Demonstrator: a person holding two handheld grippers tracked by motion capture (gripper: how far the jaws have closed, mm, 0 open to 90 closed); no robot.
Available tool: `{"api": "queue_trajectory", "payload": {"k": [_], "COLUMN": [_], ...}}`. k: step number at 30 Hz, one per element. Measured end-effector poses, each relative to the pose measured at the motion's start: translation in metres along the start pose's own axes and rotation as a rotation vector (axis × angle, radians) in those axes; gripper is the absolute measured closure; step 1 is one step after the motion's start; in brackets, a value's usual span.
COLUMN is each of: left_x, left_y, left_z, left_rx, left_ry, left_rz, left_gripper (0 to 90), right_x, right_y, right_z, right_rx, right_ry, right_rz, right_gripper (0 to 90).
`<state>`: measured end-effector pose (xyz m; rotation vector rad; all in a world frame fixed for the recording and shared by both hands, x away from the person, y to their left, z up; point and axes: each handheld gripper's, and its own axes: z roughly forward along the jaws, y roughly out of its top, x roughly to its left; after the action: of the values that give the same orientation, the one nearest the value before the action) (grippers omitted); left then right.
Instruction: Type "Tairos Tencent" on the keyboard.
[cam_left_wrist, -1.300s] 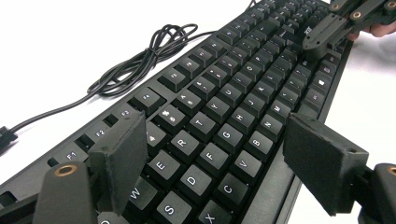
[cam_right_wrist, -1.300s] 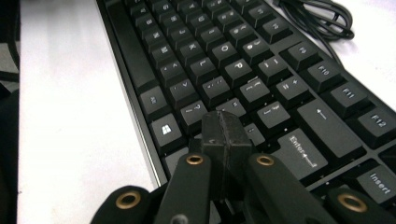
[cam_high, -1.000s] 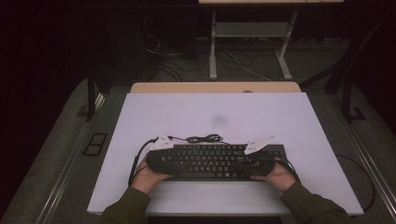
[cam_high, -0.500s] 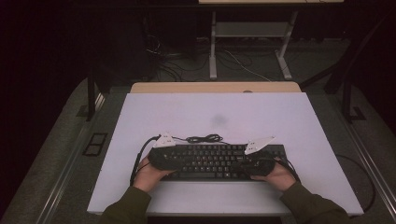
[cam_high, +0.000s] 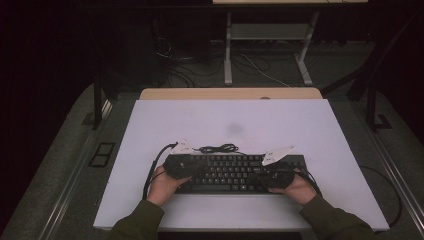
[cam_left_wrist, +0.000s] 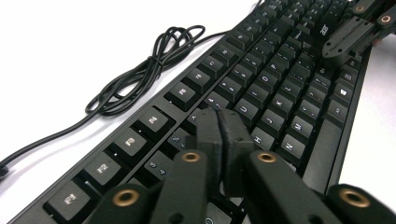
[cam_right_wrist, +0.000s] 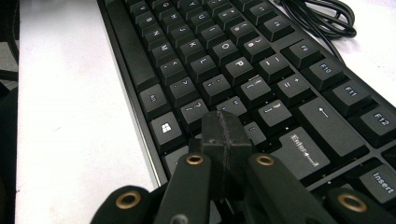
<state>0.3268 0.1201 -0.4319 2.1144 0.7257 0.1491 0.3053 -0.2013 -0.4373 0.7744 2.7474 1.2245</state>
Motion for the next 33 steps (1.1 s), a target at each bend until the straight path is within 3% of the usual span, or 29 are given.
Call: {"api": "queue_trajectory", "payload": {"k": [20, 30, 33], "left_x": [-0.0027, -0.0032, -0.0030], "left_y": [0.0013, 0.0017, 0.0025], "left_z": [0.0096, 0.0086, 0.0064], "left_rx": [0.062, 0.058, 0.037], "left_ry": [0.010, 0.009, 0.002], "left_rz": [0.038, 0.036, 0.029], "left_gripper": [89.2, 89.2, 89.1], "right_x": [-0.0010, -0.0008, -0.0008], "right_y": [-0.0005, -0.0005, -0.0005], "right_z": [-0.0009, -0.0009, -0.0009], "right_rx": [-0.001, 0.000, 0.000], "right_ry": [-0.004, -0.006, -0.006], "right_rz": [0.003, 0.001, 0.002], "right_gripper": [89.4, 89.5, 89.4]}}
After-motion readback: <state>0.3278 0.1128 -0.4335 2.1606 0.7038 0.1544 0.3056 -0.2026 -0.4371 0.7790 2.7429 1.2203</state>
